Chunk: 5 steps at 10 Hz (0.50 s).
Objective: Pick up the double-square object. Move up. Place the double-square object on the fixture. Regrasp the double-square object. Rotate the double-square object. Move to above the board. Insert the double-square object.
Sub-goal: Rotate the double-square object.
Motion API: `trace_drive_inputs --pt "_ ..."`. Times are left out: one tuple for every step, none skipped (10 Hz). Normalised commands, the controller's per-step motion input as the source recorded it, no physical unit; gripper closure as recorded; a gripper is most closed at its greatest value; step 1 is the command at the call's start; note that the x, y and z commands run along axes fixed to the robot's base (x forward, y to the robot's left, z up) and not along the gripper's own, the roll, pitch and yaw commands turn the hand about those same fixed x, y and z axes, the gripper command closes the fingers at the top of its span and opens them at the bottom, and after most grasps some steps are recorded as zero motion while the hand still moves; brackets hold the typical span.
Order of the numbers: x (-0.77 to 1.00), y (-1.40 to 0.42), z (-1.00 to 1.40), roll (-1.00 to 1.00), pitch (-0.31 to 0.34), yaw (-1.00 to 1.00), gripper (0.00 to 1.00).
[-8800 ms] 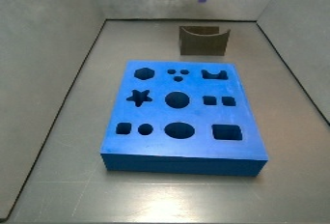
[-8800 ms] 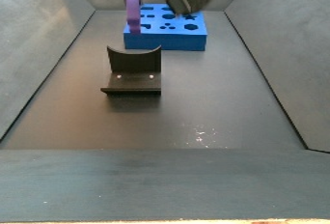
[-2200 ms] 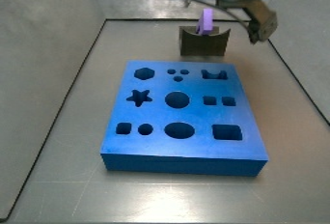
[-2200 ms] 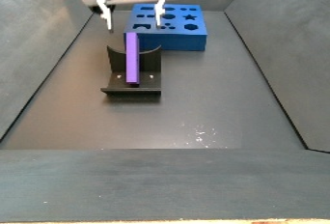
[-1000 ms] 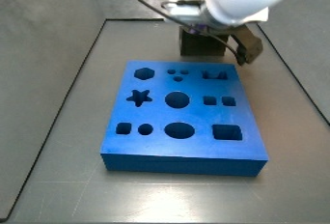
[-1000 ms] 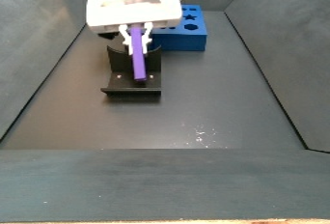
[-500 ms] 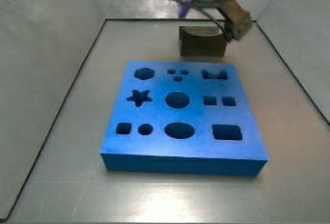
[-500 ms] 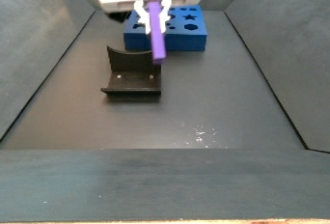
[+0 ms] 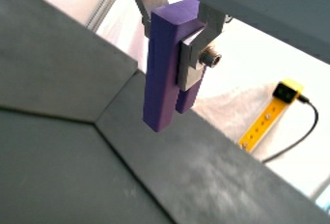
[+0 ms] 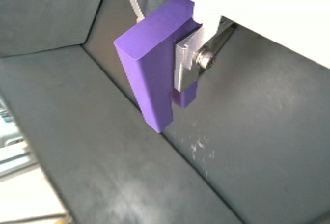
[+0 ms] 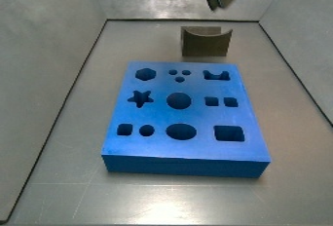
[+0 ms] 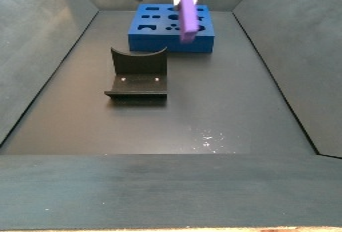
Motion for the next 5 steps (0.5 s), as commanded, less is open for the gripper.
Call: trace_drive_inputs --pt "-1.0 0.06 0.62 -0.14 -0.054 -0.09 1.0" --pt "-1.0 0.06 0.57 -0.14 -0.05 -0.09 1.0" --pt "-1.0 0.05 0.44 -0.14 -0.038 -0.08 1.0" --pt "-0.96 0.04 0.31 -0.14 -0.032 -0.08 1.0" --pt "-0.76 0.03 0.17 -0.12 -0.019 -0.07 1.0"
